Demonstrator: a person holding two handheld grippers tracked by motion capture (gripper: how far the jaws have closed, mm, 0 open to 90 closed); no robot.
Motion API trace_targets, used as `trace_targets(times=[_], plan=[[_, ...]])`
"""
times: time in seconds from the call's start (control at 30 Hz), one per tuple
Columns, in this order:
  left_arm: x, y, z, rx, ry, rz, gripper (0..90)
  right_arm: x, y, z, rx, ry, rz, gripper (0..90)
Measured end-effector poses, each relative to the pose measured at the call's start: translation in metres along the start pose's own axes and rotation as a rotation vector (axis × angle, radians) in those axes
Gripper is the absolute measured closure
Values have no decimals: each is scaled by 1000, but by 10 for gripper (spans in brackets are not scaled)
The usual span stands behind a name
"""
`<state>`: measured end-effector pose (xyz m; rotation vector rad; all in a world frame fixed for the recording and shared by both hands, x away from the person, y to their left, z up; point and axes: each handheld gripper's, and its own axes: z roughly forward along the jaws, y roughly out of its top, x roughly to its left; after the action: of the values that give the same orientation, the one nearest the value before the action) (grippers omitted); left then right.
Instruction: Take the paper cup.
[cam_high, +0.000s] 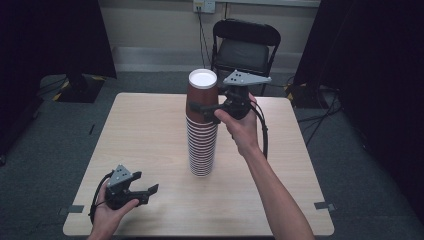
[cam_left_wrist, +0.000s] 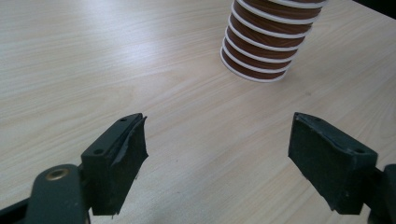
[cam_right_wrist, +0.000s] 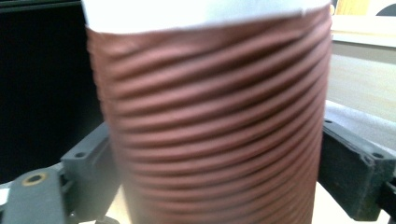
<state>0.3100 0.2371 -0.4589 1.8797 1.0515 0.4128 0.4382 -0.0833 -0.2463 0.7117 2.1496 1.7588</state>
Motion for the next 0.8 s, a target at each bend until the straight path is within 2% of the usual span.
trace_targets(times=[0.1,0.27,0.8], plan=[[0,0,0,-1,-2,0,190,-2,-3,7,23,13,3,100],[0,0,0,-1,-3,-1,190,-1,-9,12,43,-2,-3,88],[0,0,1,5,-2,2,190,2,-11,12,23,-20,-48,103]])
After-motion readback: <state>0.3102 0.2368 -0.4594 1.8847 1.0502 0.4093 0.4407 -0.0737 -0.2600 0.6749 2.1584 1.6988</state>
